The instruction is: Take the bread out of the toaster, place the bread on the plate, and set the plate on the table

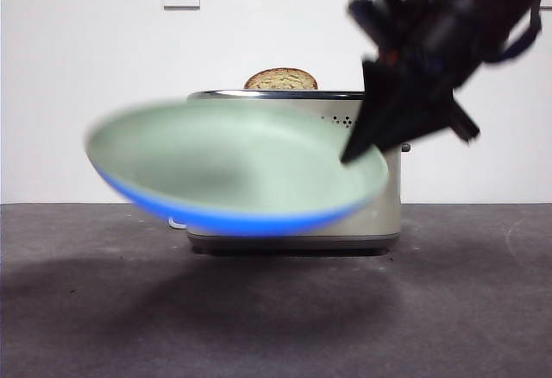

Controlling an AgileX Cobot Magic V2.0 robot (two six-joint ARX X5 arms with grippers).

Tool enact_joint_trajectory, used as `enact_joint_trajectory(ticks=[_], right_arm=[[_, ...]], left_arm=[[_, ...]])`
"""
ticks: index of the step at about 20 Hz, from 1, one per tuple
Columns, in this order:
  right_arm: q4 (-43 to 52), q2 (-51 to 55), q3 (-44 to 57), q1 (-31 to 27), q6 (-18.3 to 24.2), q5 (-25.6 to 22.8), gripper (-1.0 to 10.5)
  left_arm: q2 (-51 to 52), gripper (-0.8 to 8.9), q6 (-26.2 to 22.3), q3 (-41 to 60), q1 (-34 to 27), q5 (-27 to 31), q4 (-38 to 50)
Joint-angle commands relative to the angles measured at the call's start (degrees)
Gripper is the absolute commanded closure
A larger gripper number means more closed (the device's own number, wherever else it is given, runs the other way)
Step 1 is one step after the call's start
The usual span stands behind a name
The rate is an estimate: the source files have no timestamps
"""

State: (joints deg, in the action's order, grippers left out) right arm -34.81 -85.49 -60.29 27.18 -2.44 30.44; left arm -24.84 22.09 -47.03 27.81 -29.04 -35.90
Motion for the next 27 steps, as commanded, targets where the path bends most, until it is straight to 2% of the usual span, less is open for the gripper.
enact_joint_trajectory(ticks=[1, 3, 6, 8, 11, 13, 16, 17, 19, 20, 27], right_arm=[[0.0, 3.0, 0.1, 2.4, -2.9, 0.1, 9.6], [0.1, 5.5, 0.1, 5.5, -4.3, -2.4, 9.6], [1.0, 7.4, 0.1, 9.1, -6.2, -3.5, 9.6], [1.7, 7.6, 0.1, 10.8, -7.3, -5.3, 9.6], [1.9, 7.6, 0.1, 11.7, -7.8, -5.3, 9.6], [1.9, 7.8, 0.1, 11.9, -8.2, -5.3, 9.6], [1.8, 7.9, 0.1, 11.9, -8.3, -5.0, 9.6], [1.7, 7.9, 0.1, 11.9, -8.3, -5.0, 9.6], [1.7, 7.9, 0.1, 11.9, -8.3, -4.9, 9.6], [1.4, 7.9, 0.1, 11.9, -8.3, -4.9, 9.6], [-1.8, 7.9, 0.1, 11.9, -8.2, -4.9, 9.6]], left_arm=[[-1.0, 8.22, 3.8, 0.2, 0.1, -1.3, 4.3], [-3.5, 8.22, 3.8, 0.2, 0.1, -1.3, 4.4], [-10.1, 8.22, 0.8, 0.2, 0.1, -2.9, 4.2], [-15.3, 8.22, -0.9, 0.2, 0.1, -4.9, 4.4], [-22.3, 8.22, -4.0, 0.2, 0.1, -5.5, 4.1], [-26.2, 8.22, -6.0, 0.2, 0.1, -3.1, 3.3], [-31.1, 8.05, -6.3, 0.2, 0.0, 2.5, 3.5], [-31.9, 7.4, -6.3, 0.2, 0.0, 3.1, 3.5], [-32.6, 4.01, -6.2, 0.2, 0.1, 3.5, 3.5], [-32.5, 3.04, -6.3, 0.2, 0.1, 3.3, 4.2], [-32.5, 3.06, -6.7, -4.1, 0.2, 3.4, 4.2]])
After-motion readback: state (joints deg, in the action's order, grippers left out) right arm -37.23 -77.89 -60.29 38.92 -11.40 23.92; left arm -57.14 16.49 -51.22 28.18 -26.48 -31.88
